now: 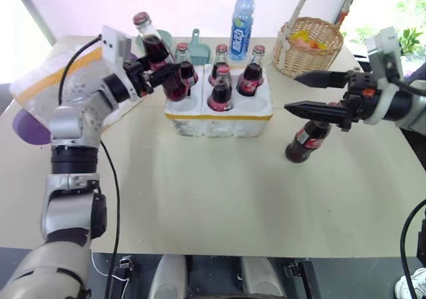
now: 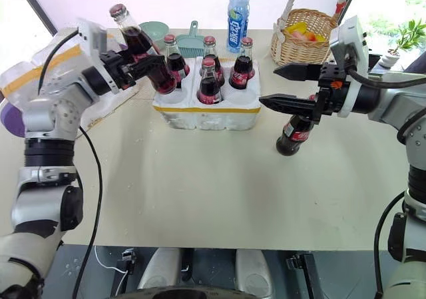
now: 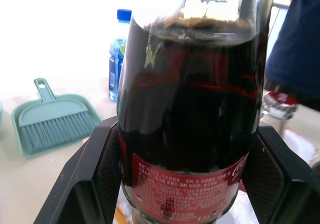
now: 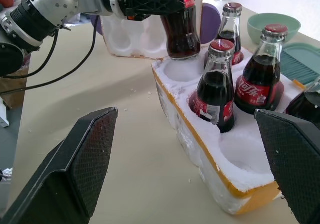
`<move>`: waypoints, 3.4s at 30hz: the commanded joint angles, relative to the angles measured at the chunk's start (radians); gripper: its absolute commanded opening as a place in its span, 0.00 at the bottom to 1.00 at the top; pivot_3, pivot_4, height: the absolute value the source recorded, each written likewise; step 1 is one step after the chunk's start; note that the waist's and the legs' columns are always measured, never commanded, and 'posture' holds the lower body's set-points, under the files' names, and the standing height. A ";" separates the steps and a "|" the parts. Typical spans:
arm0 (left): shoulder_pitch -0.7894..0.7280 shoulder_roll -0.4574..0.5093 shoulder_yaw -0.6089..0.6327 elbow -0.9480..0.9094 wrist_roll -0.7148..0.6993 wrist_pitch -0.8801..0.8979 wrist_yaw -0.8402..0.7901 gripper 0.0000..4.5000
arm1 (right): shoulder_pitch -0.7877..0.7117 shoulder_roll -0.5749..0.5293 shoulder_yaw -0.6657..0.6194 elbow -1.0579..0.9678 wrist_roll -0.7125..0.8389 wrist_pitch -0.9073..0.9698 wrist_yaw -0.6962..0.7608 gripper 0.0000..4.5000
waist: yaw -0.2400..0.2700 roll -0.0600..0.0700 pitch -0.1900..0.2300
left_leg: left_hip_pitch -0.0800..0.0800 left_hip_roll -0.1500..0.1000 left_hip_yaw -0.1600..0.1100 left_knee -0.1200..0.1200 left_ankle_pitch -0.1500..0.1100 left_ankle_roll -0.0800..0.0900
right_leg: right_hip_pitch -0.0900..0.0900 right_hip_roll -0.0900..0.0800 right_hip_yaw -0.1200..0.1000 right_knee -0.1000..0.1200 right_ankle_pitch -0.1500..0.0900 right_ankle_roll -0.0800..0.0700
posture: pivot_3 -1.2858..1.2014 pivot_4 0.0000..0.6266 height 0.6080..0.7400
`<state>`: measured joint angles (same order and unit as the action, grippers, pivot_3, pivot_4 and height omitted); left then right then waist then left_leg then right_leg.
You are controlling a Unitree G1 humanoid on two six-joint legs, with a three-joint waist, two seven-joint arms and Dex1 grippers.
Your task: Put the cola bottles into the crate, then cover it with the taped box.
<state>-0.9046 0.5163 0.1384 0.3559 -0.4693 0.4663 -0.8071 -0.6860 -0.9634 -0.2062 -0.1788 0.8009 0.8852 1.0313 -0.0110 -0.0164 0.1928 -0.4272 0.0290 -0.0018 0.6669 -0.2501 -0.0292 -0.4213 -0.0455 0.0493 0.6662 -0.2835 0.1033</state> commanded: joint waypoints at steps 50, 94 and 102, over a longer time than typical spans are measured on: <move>0.295 0.290 -0.081 -0.593 -0.208 0.245 -0.441 0.99 | 0.777 0.148 -0.657 -0.519 0.272 0.149 -0.362 1.00 | -0.004 0.001 -0.001 | 0.023 0.001 -0.001 -0.004 0.000 0.000 | 0.026 0.000 0.000 -0.008 -0.002 -0.003 | 0.52 0.24 1.00; 0.263 0.100 -0.166 -0.547 -0.105 0.149 -0.236 1.00 | 0.363 0.381 -0.188 -0.193 0.001 -0.155 -0.583 0.63 | -0.009 0.002 0.000 | 0.017 0.001 0.000 -0.005 -0.001 0.000 | 0.019 0.002 0.001 -0.008 0.000 0.000 | 0.52 0.24 1.00; 0.273 0.107 -0.132 -0.545 -0.112 0.151 -0.207 1.00 | 0.032 0.370 -0.092 -0.095 0.008 -0.122 -0.586 0.63 | -0.007 0.003 0.000 | 0.016 0.001 0.000 -0.006 -0.001 0.000 | 0.015 0.002 0.002 -0.006 0.000 0.000 | 0.52 0.24 1.00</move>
<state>-0.6311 0.6119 -0.0215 -0.1690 -0.5777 0.6387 -1.0195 -0.5983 -0.5883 -0.3094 -0.2768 0.8068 0.7889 0.4288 -0.0185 -0.0136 0.1931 -0.4114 0.0303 -0.0016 0.6611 -0.2507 -0.0288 -0.4062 -0.0435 0.0513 0.6600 -0.2840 0.1033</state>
